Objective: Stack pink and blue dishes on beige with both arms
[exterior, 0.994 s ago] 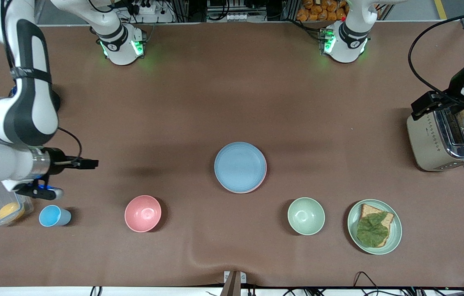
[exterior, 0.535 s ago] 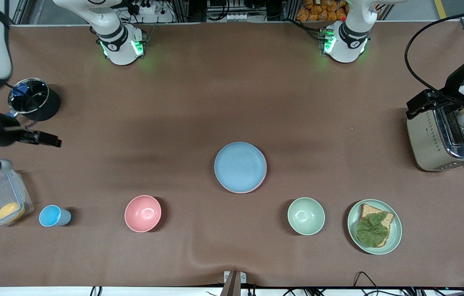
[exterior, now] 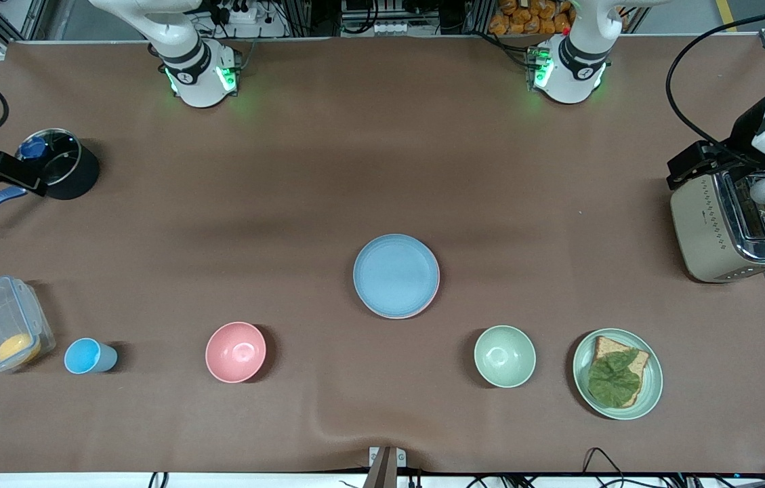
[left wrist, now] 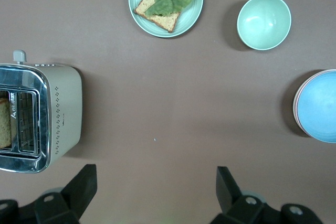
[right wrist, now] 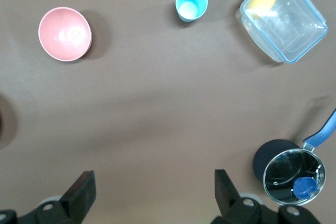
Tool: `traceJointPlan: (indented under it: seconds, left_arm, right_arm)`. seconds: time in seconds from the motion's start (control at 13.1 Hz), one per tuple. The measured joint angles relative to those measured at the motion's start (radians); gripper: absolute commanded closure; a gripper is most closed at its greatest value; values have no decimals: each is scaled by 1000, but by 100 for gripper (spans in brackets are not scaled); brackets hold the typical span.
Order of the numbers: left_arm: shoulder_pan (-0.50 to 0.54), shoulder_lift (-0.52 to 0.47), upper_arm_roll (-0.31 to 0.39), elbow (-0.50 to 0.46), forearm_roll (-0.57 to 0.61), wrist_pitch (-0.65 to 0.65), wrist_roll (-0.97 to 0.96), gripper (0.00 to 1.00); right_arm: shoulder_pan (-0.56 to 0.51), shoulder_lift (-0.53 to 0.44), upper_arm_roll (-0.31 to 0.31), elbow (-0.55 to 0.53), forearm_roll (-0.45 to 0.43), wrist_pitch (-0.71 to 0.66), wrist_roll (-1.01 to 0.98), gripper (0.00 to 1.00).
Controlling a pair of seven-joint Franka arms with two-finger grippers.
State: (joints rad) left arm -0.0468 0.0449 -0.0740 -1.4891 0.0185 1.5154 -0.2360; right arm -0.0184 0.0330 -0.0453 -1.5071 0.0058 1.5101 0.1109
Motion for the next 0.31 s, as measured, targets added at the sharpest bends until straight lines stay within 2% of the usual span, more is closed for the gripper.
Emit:
traceJointPlan:
  seconds: [0.31]
  left_arm:
    - [3, 0, 1, 0, 0, -3, 0, 0]
  right_arm:
    - [-3, -21, 0, 4, -1, -10, 3, 0]
